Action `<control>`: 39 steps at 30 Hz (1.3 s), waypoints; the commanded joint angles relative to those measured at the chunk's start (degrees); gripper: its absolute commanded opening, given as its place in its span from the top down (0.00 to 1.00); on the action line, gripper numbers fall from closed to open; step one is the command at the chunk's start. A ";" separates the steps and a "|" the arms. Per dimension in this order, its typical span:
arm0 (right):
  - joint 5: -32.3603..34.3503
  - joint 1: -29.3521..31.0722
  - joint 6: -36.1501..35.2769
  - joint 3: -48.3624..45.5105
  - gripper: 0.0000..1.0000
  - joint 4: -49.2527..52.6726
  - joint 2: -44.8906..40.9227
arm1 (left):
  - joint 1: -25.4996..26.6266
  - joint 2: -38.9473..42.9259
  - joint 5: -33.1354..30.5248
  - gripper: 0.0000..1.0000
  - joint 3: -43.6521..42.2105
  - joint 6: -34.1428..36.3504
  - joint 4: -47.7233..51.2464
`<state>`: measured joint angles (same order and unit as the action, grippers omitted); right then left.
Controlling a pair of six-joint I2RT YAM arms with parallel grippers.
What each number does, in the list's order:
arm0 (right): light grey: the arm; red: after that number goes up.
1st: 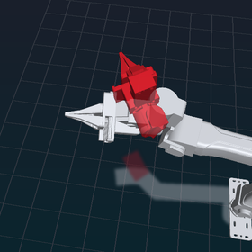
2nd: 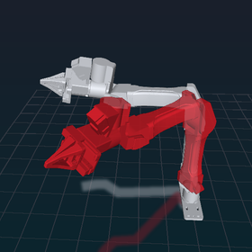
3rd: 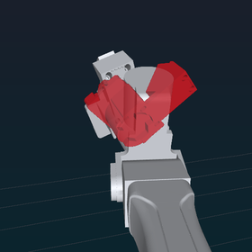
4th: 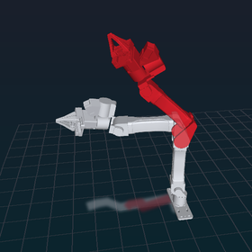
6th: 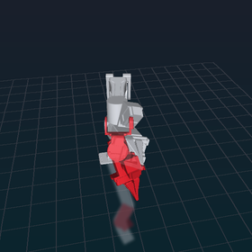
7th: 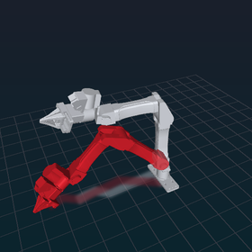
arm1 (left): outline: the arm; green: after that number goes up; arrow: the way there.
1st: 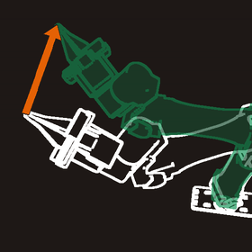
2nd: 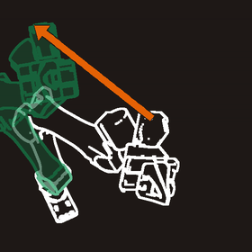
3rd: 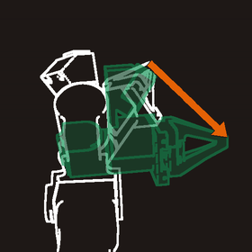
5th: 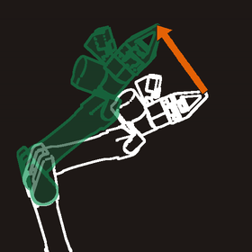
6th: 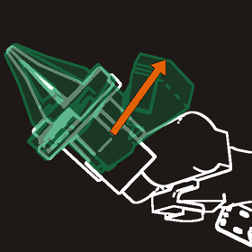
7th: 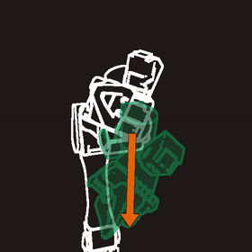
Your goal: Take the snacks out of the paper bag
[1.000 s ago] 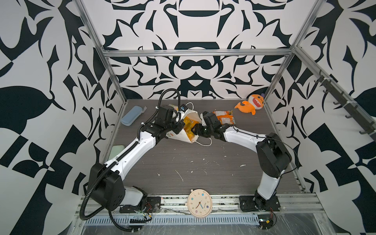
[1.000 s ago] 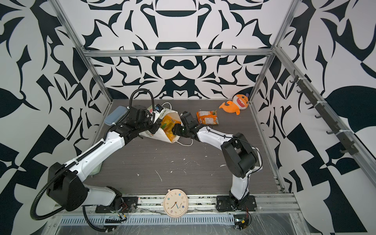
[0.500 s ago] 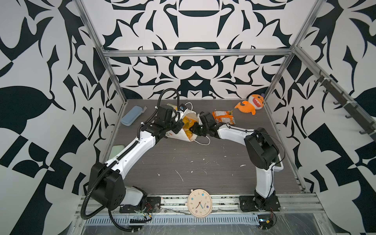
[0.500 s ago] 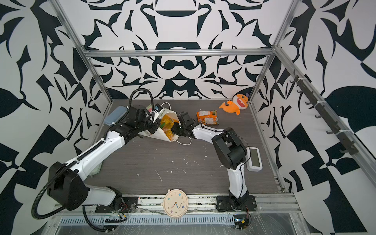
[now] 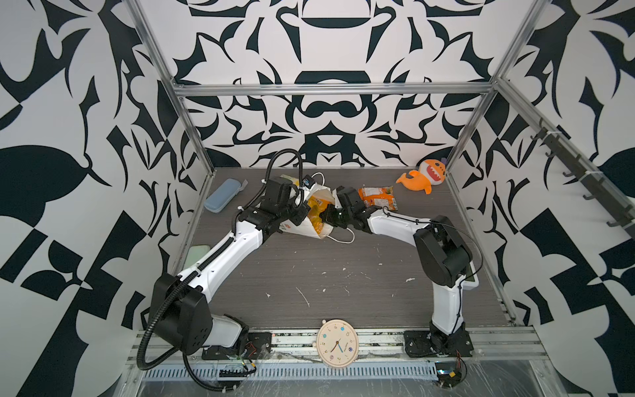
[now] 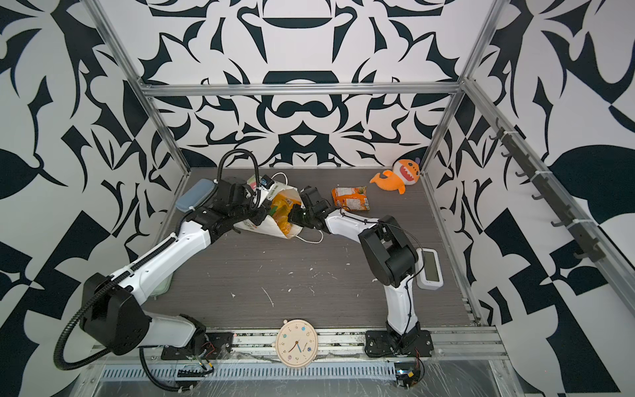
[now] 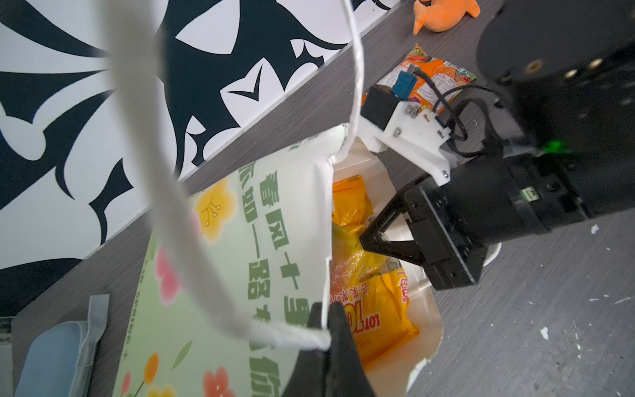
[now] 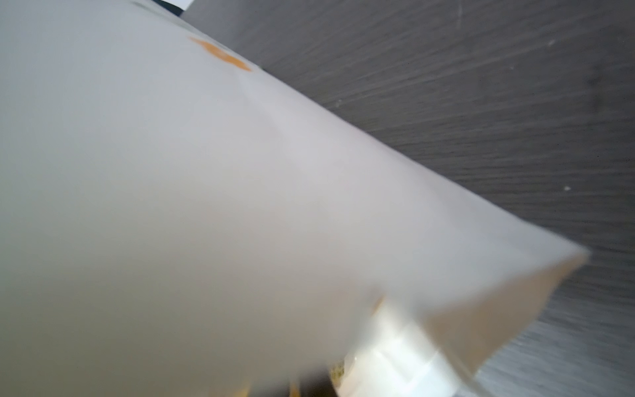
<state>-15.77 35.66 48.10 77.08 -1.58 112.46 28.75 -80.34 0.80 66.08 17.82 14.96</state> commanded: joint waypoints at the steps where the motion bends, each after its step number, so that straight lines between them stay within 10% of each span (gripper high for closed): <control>1: -2.07 -0.01 -1.24 0.09 1.00 -7.70 -7.11 | 0.08 0.18 1.26 1.00 0.80 0.02 -3.86; 22: 1.64 -3.79 -7.22 -9.99 1.00 3.17 -22.72 | 0.12 1.26 -1.62 1.00 0.28 -0.51 -5.29; 31: -3.18 -4.02 -4.85 -9.97 0.42 2.21 -16.55 | 0.12 0.88 -1.36 1.00 0.60 -0.69 -4.86; 39: -4.96 -2.73 -2.79 -5.28 0.40 1.56 -8.54 | 0.09 0.40 -0.80 1.00 1.14 -0.72 -4.59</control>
<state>-19.38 32.21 44.05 68.60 1.91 104.27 28.99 -80.34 -0.60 65.95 17.56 14.04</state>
